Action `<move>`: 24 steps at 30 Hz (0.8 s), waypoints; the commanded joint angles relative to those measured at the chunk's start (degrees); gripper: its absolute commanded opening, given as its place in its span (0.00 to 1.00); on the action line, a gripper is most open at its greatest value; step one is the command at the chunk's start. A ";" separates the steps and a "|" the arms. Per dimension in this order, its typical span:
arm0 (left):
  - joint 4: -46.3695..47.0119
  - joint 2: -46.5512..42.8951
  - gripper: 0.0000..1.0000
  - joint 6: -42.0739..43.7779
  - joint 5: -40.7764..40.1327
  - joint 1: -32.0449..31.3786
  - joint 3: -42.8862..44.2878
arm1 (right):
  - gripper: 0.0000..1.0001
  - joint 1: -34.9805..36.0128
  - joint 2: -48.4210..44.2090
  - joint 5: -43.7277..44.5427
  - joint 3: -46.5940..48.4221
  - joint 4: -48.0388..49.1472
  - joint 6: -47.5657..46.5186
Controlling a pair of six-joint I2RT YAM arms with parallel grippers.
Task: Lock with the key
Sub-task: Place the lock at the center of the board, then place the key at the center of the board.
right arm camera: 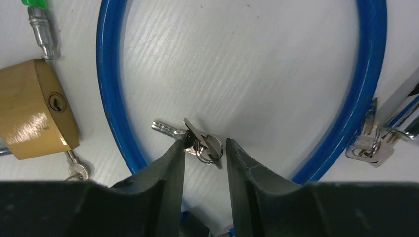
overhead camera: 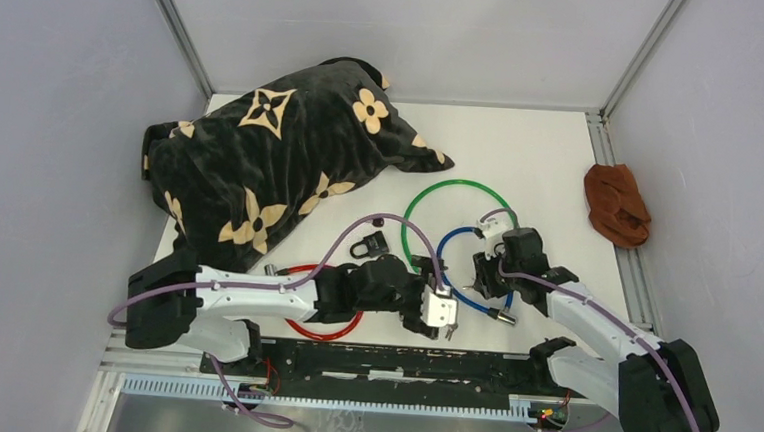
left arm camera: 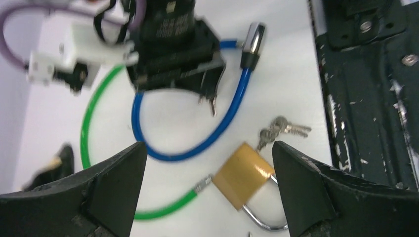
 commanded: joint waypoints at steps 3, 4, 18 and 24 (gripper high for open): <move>10.72 -7.97 1.00 -21.86 -16.28 6.27 -9.45 | 0.51 -0.16 2.03 5.72 10.51 -3.53 0.41; 12.12 -9.39 1.00 -24.58 -17.06 8.14 -10.93 | 0.55 -0.21 2.62 8.42 13.26 -4.48 -0.48; 23.50 -24.95 0.98 -43.92 -6.02 27.26 -27.06 | 0.66 -13.98 36.20 10.49 41.38 -11.12 -12.96; 25.07 -26.60 0.96 -47.35 -5.98 30.71 -30.24 | 0.62 -16.14 44.11 9.45 43.92 -12.10 -14.44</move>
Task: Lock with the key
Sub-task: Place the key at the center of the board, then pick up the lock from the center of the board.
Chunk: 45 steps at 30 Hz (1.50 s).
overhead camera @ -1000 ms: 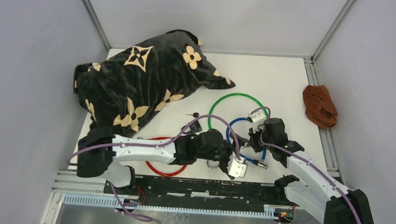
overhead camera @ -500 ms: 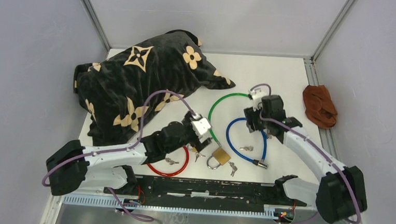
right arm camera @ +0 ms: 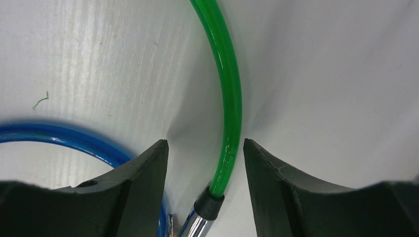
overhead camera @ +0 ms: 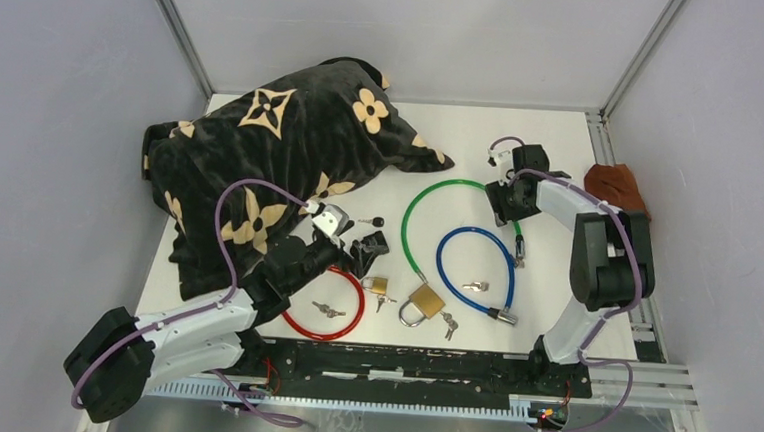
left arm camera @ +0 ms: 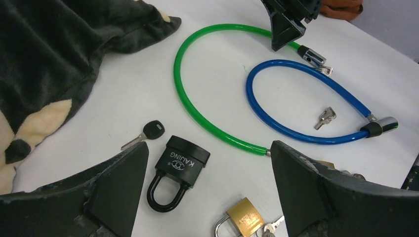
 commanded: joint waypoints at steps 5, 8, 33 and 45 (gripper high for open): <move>4.08 -1.75 0.93 -5.76 1.41 3.74 -1.42 | 0.42 -3.26 6.90 -4.70 4.10 -2.41 -3.00; 4.56 -1.75 0.92 -5.77 1.41 4.56 -1.48 | 0.21 -3.55 7.55 -4.23 4.61 -2.40 -4.56; -8.70 39.77 1.00 7.51 23.65 13.72 35.79 | 0.00 2.33 -29.57 -12.32 -9.65 14.25 -15.12; -7.99 47.54 0.76 5.69 32.69 11.59 39.31 | 0.00 2.91 -33.56 -19.77 -12.42 18.90 -14.07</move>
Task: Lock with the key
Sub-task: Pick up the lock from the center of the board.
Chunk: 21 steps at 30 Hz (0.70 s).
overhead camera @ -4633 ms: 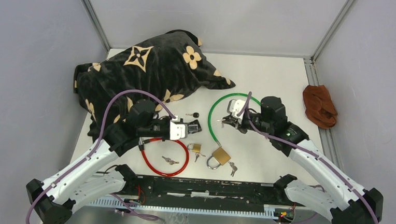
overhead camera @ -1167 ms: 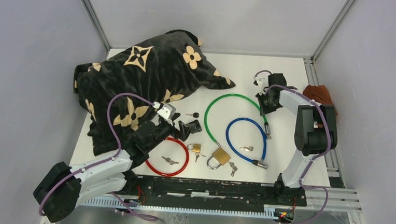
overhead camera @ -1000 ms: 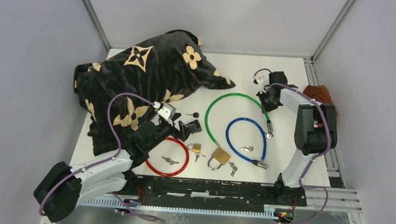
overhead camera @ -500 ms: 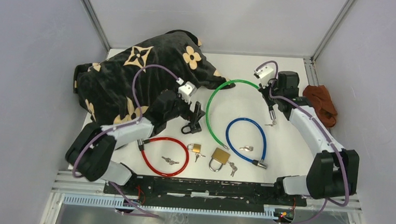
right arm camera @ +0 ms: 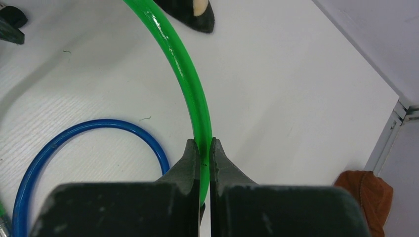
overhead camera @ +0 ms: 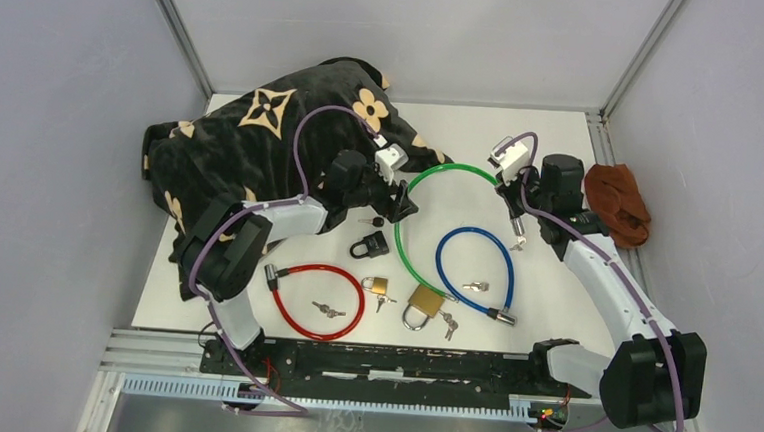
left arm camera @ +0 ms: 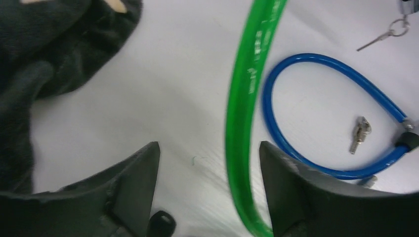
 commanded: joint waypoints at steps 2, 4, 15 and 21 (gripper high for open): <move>3.11 -0.45 0.47 0.95 7.64 -1.65 -0.46 | 0.00 0.34 -0.86 -4.68 0.46 5.82 0.89; 3.64 -2.38 0.09 2.88 10.63 -1.73 -0.91 | 0.00 0.37 -0.85 -5.79 0.40 5.52 0.88; -2.08 -19.45 0.02 17.81 14.35 -1.41 -6.41 | 0.58 -1.36 -1.27 -14.95 7.30 -5.77 -5.10; -2.47 -26.46 0.02 20.95 15.11 -1.32 -10.39 | 0.63 -1.80 -1.23 -22.48 7.27 -10.79 -9.05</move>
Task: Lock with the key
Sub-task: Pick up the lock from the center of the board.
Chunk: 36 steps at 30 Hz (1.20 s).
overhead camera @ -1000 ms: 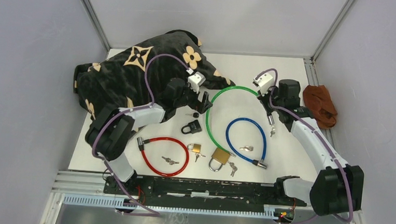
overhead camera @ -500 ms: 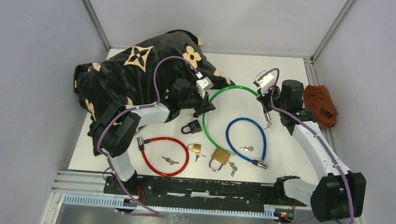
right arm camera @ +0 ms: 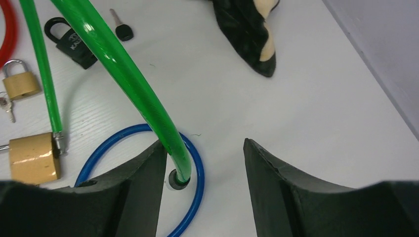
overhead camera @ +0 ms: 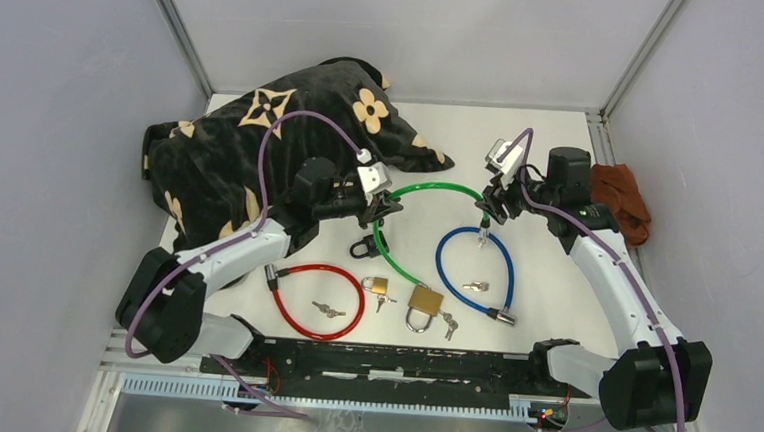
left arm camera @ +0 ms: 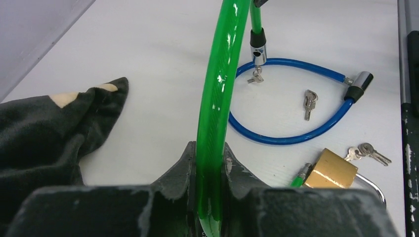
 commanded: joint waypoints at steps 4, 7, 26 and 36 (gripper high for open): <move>2.85 -6.87 0.02 4.55 5.61 -0.16 -4.11 | 0.61 -1.06 -0.67 -6.86 -2.36 2.37 -1.56; 5.20 -7.97 0.02 3.51 5.43 -0.09 -5.59 | 0.52 -1.04 0.45 -5.12 -4.73 5.10 1.80; 7.54 -7.95 0.02 -0.54 7.76 -0.11 -6.03 | 0.48 -1.10 2.92 -9.83 -18.59 34.83 15.20; 8.15 -7.81 0.02 -3.77 7.27 0.01 -5.75 | 0.26 -0.94 4.97 -13.29 -19.73 39.51 17.46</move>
